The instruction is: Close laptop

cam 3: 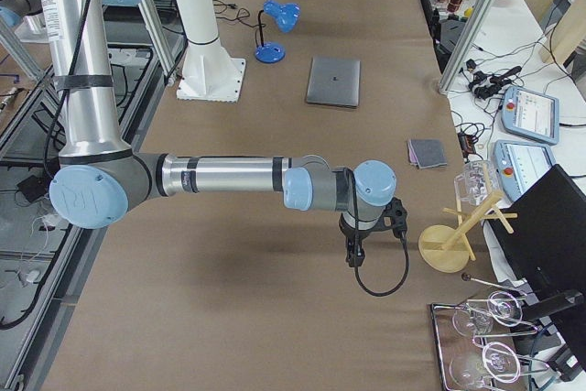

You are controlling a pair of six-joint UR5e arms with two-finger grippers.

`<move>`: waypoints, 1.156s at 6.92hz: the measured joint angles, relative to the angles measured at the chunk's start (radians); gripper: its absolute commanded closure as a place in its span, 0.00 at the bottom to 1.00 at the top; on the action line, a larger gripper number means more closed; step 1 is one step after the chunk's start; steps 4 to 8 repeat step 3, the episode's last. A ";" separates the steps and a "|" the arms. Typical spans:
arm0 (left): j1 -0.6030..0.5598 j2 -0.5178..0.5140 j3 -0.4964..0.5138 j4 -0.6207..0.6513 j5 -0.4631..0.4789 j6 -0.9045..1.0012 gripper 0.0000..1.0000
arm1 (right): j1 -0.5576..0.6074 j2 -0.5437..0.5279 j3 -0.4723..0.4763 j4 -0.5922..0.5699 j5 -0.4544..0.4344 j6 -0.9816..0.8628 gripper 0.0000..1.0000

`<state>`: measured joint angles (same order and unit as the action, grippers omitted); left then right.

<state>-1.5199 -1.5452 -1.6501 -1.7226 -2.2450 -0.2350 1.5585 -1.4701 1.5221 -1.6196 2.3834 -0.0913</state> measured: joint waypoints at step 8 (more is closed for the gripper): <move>-0.001 0.002 0.005 0.000 -0.001 -0.003 0.02 | 0.000 0.000 0.003 0.001 0.003 0.001 0.00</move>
